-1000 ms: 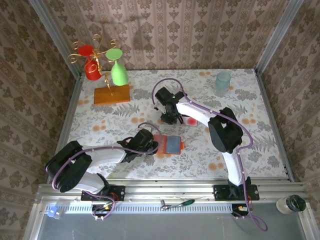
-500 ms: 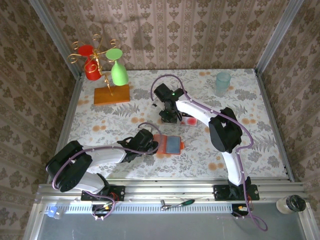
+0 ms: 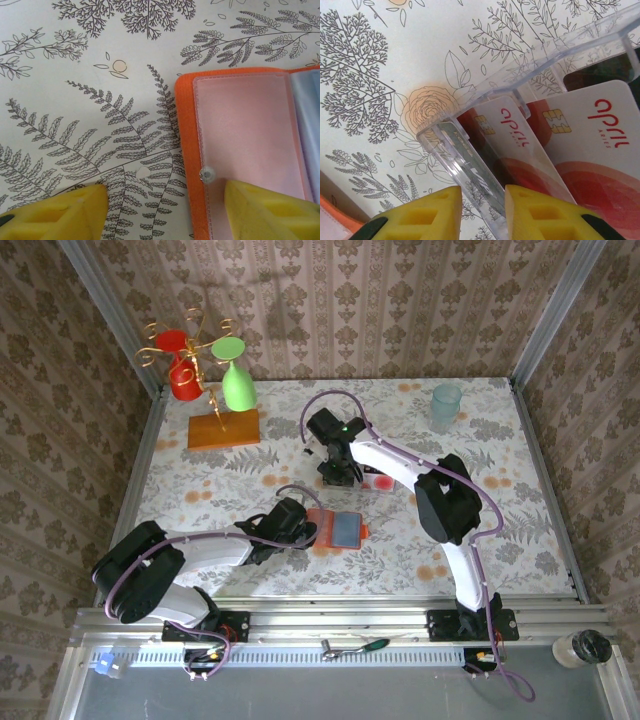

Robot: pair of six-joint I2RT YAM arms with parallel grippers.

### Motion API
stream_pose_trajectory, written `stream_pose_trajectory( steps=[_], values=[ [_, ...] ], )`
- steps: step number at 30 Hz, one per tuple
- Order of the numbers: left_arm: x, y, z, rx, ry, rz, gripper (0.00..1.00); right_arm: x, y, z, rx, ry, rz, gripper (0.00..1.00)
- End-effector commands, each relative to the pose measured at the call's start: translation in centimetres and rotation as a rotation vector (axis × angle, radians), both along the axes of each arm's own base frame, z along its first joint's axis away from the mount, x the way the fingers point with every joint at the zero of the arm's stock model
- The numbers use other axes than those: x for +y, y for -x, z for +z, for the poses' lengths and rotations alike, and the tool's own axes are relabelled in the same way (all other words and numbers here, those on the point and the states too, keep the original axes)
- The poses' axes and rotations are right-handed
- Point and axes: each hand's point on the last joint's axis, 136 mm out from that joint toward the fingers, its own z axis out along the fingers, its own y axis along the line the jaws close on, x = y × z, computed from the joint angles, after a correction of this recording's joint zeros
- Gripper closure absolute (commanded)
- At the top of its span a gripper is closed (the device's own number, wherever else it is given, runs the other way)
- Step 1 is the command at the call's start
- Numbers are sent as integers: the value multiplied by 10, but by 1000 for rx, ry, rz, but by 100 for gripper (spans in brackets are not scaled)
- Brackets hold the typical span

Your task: Put the credit cards into the card holder

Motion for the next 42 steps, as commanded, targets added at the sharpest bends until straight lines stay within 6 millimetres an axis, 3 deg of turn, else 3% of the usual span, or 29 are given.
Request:
stream_pose_trajectory(
  steps=[1, 8, 14, 16, 19, 22, 29, 36, 42],
  values=[
    [3, 7, -14, 39, -17, 4, 35, -4, 2, -11, 8, 62, 27, 69],
    [3, 8, -15, 43, -17, 3, 35, -5, 6, -22, 15, 105, 50, 70],
    [3, 7, -15, 41, -16, 5, 35, -3, 9, -20, 21, 100, 64, 82],
    [3, 7, -15, 42, -17, 5, 35, -2, 10, -18, 15, 100, 71, 79],
    [3, 7, -15, 42, -16, 5, 35, -3, 5, -8, -37, 118, 71, 65],
    [3, 7, -16, 44, -16, 4, 35, -6, -3, 1, -86, 144, 69, 60],
    [3, 7, -16, 44, -16, 4, 35, -8, -9, -1, -108, 180, 78, 59],
    [3, 7, -15, 44, -19, 4, 35, -9, -2, -23, -43, 198, 93, 60],
    [3, 7, -15, 43, -18, 6, 35, -9, 6, -30, -5, 191, 99, 67]
  ],
)
